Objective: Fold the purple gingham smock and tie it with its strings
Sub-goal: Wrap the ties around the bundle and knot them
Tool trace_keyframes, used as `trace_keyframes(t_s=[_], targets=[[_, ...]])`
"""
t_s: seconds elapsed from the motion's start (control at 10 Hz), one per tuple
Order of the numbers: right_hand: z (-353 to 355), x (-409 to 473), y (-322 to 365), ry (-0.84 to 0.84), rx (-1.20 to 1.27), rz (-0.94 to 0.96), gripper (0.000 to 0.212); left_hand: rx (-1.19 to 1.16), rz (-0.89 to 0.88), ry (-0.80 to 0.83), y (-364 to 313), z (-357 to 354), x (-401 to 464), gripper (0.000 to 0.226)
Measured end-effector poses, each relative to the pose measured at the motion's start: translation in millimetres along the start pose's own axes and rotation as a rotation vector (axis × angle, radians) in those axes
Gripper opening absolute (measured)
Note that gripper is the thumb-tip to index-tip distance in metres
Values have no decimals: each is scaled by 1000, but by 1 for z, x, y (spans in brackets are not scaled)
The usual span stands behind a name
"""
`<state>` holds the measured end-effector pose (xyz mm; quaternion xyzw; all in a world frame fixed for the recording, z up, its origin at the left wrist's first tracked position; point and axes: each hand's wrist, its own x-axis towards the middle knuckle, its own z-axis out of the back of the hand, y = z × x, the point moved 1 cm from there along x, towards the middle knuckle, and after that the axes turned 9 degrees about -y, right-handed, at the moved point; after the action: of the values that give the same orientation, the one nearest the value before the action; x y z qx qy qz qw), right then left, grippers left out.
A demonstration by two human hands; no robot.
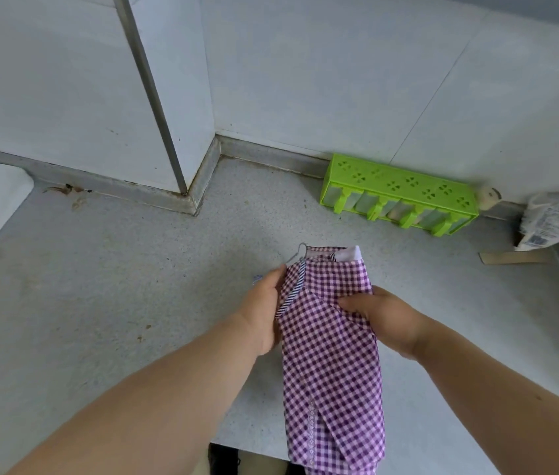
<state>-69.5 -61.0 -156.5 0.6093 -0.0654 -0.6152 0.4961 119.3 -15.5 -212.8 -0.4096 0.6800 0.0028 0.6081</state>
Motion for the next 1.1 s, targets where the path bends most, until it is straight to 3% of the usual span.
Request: trace_keyframes(t_s=[0.1, 0.2, 0.3, 0.4, 0.5, 0.6, 0.7, 0.8, 0.9, 1.0, 1.1], targets=[[-1, -2, -8, -4, 126, -7, 37, -100, -1, -44, 0, -4, -2, 47], [-1, 1, -19, -51, 213, -37, 41, -138, 4, -87, 7, -1, 3, 38], [3, 7, -29, -130, 329, -92, 26, -155, -56, -190, 20, 11, 8, 33], [9, 15, -43, -195, 394, -161, 29, -55, -192, -249, 27, 25, 8, 31], [11, 20, -56, -239, 411, -218, 29, 208, -409, -264, 28, 31, 1, 26], [10, 26, -68, -325, 397, -280, 29, 552, -646, -159, 28, 33, -11, 27], [7, 31, -76, -367, 238, -324, 27, 1054, -1045, -88, 23, 24, -22, 39], [5, 36, -74, -374, 84, -346, 33, 1407, -1418, 141, 14, 3, -30, 40], [4, 36, -68, -354, -40, -338, 36, 1687, -1555, 408, 11, -22, -31, 36], [6, 36, -65, -338, -69, -285, 38, 1935, -1342, 457, 11, -49, -33, 36], [8, 36, -67, -360, -29, -259, 39, 1987, -965, 316, 15, -67, -28, 35]])
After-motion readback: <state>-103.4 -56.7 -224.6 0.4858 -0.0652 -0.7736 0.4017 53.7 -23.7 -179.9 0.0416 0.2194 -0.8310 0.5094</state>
